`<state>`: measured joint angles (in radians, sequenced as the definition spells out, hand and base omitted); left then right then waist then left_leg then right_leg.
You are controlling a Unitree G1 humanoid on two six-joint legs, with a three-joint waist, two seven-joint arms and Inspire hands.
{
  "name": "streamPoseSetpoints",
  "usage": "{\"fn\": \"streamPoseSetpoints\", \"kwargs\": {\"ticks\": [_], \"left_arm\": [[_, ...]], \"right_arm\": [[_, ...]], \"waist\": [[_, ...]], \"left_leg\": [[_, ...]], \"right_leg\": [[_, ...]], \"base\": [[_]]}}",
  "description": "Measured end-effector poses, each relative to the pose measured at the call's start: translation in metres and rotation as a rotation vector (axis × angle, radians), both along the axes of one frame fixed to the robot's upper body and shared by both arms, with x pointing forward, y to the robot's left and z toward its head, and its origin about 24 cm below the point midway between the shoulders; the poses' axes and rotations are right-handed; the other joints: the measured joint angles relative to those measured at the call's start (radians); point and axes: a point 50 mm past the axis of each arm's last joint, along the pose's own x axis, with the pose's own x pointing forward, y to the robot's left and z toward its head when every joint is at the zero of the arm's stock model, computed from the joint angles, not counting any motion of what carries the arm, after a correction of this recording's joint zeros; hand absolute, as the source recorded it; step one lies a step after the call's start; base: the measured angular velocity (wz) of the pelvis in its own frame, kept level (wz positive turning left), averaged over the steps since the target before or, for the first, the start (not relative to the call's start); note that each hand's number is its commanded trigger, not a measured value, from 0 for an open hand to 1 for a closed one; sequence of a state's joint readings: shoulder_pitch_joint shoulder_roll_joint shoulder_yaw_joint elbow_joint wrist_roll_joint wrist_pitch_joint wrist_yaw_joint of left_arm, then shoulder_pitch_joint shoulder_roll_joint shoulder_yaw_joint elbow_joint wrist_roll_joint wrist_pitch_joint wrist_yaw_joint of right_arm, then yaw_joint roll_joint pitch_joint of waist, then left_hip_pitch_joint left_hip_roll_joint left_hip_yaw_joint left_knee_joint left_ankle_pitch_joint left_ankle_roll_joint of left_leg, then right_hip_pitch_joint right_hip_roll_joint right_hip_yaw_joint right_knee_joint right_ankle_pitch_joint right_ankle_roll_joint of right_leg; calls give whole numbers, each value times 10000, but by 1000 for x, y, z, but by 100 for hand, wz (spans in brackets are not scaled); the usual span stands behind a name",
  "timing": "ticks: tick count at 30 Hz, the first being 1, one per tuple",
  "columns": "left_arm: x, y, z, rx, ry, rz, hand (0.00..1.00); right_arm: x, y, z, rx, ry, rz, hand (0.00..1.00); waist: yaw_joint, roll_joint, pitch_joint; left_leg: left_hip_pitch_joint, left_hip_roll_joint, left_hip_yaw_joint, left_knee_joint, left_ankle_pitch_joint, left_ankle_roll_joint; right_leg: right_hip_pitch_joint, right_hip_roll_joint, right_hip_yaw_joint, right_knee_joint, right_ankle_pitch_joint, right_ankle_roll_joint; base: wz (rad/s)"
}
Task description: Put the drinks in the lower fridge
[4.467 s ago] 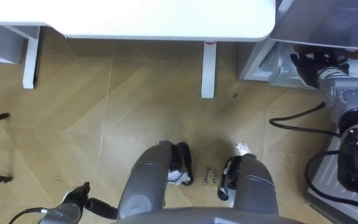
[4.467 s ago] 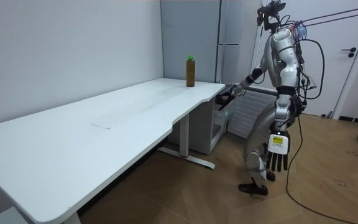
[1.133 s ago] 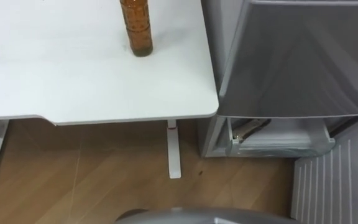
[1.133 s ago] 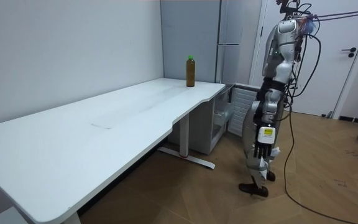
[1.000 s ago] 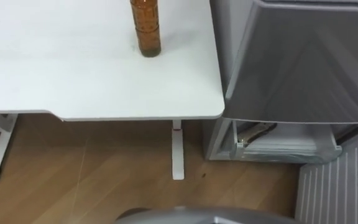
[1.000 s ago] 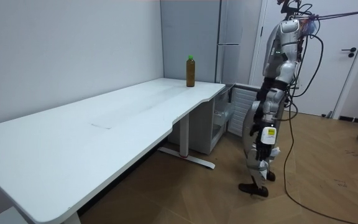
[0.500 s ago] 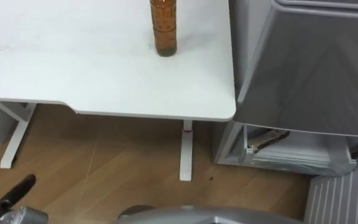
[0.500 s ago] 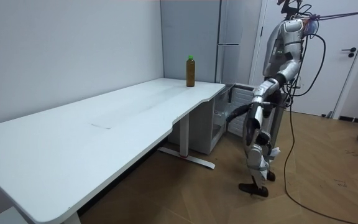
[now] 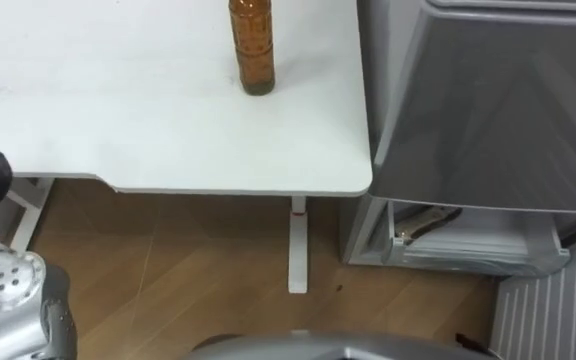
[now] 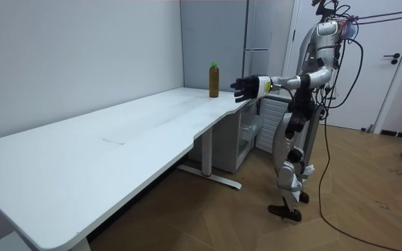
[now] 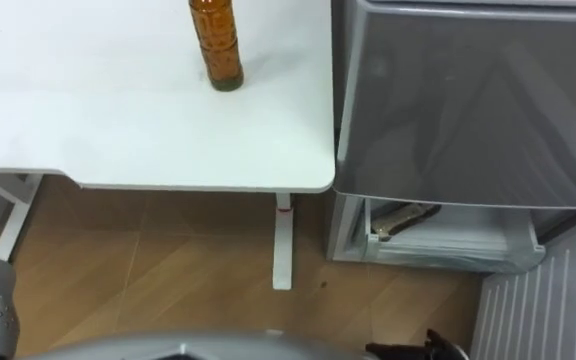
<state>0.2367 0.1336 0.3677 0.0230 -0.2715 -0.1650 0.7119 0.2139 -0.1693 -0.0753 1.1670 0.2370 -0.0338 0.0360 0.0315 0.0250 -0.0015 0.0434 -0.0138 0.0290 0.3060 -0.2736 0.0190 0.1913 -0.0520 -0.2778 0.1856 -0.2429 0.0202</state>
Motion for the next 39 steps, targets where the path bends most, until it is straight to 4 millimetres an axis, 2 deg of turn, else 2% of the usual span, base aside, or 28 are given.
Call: {"fn": "streamPoseSetpoints", "kwargs": {"ticks": [1,2,7,8,14,23,32,39], "left_arm": [[3,-2,4,98,-231,-264,0],[6,-6,7,147,-387,-554,0],[17,-18,16,233,-876,-1539,0],[20,-20,19,265,-1004,-1724,0],[34,-27,26,525,-1243,-2880,0],[51,-40,27,-217,-1697,-4956,0],[63,-47,17,-700,-1099,-6041,0],[72,-52,19,-873,-1005,-6606,0]], "right_arm": [[-3,-1,0,7,69,-100,0],[-6,0,-1,19,163,-151,0],[-5,1,-1,162,79,-359,0],[-4,1,-1,173,70,-362,0],[-4,1,-1,407,0,-467,0],[7,3,-1,704,-215,-165,0],[4,2,-2,715,33,-125,0],[8,2,-3,667,71,-219,0]], "waist": [[-33,-18,17],[-45,21,-6],[-180,-15,16],[-226,-70,50],[-298,-88,69],[-687,-212,126],[-827,-211,124],[-960,-155,139]], "left_leg": [[2,-4,-11,0,4,3],[20,-5,-16,-5,4,3],[25,-1,-22,-1,5,5],[36,5,-16,-9,5,4],[193,10,62,-159,8,4],[211,22,193,-149,13,14],[379,32,376,-257,12,16],[474,48,539,-349,20,28]], "right_leg": [[3,1,-1,0,0,0],[11,4,11,0,0,0],[9,11,23,-2,0,-1],[5,16,67,0,0,-1],[-1,36,300,3,1,-1],[-6,29,348,-2,1,-1],[25,35,646,1,1,-2],[-19,46,878,4,14,-22]], "base": [[0],[0],[0],[-4],[-10],[-3],[-6],[-9]]}}
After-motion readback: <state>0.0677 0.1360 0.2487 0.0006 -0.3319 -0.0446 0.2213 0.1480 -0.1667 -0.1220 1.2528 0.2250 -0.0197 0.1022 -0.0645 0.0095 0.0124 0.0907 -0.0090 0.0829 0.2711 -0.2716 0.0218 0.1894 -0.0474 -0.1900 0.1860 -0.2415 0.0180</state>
